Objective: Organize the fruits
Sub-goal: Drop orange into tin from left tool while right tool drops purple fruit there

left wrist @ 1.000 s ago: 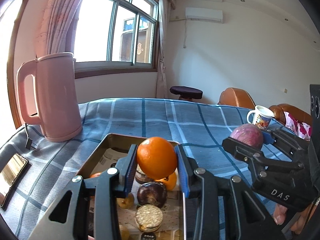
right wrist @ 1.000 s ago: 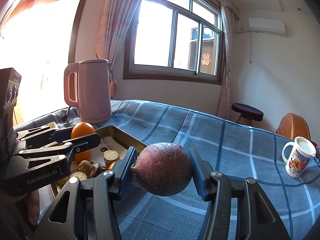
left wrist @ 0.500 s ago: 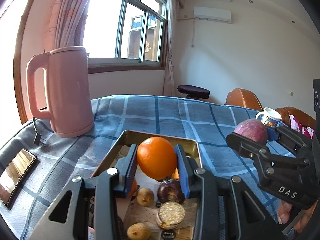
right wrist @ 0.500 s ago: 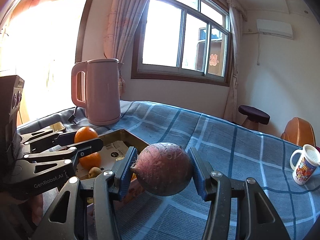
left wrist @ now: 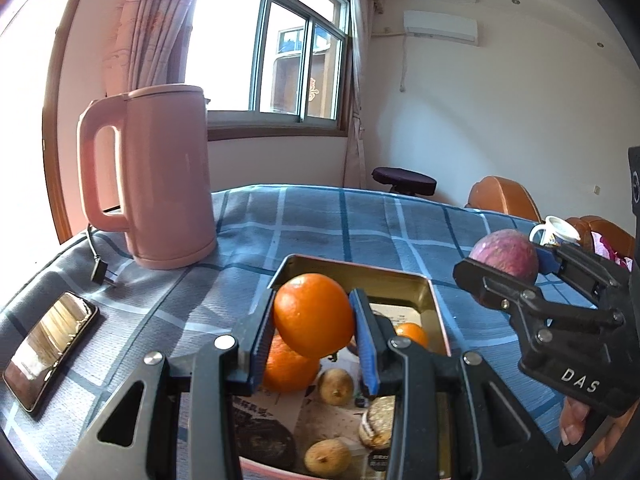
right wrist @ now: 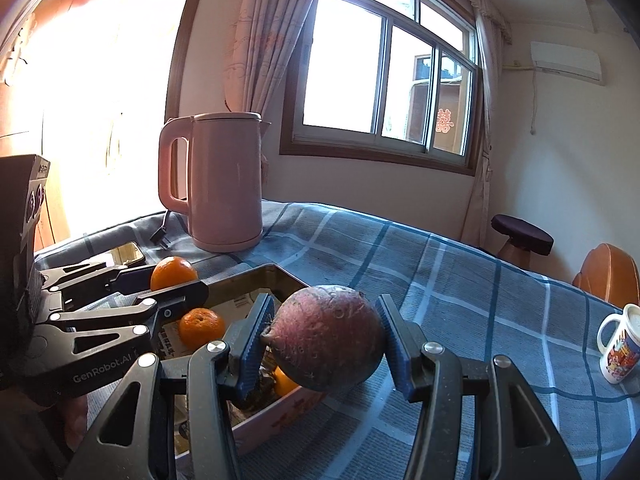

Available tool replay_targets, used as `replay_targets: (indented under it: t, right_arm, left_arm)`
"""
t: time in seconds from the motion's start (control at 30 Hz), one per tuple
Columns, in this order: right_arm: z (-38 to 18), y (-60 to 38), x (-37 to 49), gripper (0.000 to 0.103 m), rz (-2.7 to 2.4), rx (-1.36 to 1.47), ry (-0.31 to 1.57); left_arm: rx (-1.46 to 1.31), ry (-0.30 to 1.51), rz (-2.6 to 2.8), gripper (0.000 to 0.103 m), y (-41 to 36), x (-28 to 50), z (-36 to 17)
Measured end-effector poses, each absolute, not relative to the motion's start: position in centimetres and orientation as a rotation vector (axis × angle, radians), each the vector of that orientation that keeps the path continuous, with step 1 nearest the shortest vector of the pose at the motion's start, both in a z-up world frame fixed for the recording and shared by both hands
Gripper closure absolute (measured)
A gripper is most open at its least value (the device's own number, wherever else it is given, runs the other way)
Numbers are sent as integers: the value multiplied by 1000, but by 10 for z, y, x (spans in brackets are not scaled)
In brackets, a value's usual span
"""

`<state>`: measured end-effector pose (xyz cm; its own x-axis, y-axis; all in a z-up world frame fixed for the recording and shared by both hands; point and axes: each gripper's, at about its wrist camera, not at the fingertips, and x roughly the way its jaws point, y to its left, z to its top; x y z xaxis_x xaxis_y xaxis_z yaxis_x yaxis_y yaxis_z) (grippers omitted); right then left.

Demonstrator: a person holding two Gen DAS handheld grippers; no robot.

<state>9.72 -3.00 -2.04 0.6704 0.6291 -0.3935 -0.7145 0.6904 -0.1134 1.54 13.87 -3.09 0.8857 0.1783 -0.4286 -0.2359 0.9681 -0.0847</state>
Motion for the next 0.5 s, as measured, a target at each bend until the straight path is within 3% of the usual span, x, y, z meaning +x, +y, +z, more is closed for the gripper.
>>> replay_targets:
  t: [0.5]
  right_arm:
    - [-24,-11,99,49,802,-275,355]
  left_arm:
    - [-131,466,258,64,156,16,-32]
